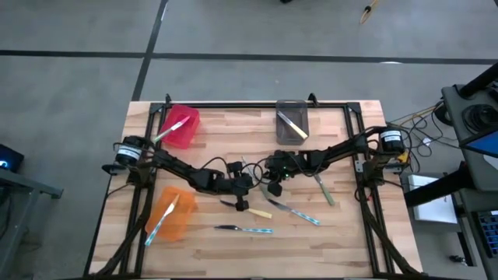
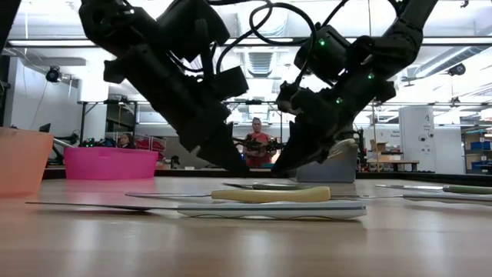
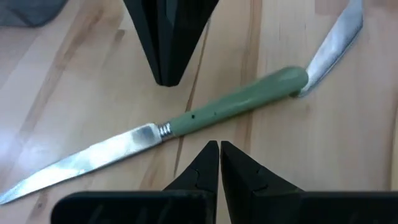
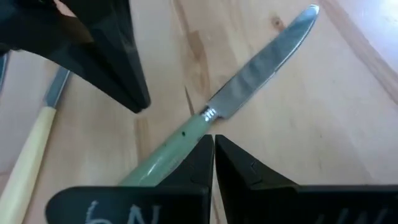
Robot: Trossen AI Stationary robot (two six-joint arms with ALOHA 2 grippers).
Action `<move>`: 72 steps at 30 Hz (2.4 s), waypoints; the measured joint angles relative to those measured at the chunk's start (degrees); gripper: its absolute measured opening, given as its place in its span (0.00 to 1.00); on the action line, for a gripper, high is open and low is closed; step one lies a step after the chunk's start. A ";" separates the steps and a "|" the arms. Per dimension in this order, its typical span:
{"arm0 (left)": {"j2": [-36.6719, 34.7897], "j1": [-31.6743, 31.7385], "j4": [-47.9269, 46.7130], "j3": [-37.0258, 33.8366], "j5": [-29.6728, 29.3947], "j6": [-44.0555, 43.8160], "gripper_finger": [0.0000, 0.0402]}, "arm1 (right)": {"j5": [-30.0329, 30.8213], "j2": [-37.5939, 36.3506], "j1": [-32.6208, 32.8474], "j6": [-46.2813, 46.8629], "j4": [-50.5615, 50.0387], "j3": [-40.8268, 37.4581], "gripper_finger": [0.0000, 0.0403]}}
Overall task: Sort silverware by color (type)
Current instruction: Put the left green knife into the red bin
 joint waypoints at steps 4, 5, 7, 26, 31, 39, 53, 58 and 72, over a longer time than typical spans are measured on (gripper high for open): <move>1.90 0.00 2.22 0.00 -0.09 -0.01 0.00 | 0.01 1.04 1.04 0.09 0.10 0.00 0.02; 2.29 0.00 2.23 0.00 -0.25 -0.14 0.00 | 0.15 1.46 1.30 0.13 0.55 0.00 0.02; 3.00 0.11 2.25 0.00 -0.43 -0.89 0.00 | 0.47 2.03 1.73 0.12 0.81 0.00 0.02; 4.54 0.12 4.25 0.02 -2.10 -3.27 0.00 | 1.51 3.99 3.05 -0.70 5.17 0.04 0.02; 6.13 0.15 7.46 0.02 -3.05 -3.68 0.00 | 2.04 6.27 3.03 -0.72 6.89 0.21 0.02; 6.69 0.09 7.55 0.09 -4.94 -5.30 0.00 | 2.49 7.08 2.99 -0.81 7.36 0.20 0.02; 6.80 0.09 9.68 -0.11 -6.98 -5.41 0.00 | 2.40 7.19 2.96 -0.90 8.11 0.11 0.02; 6.64 0.11 9.71 -0.11 -7.24 -6.02 0.00 | 3.14 7.19 2.86 -0.91 8.17 0.11 0.02; 6.48 0.33 10.60 1.26 -8.94 -6.10 0.00 | 4.15 7.17 2.79 -1.02 8.16 0.09 0.02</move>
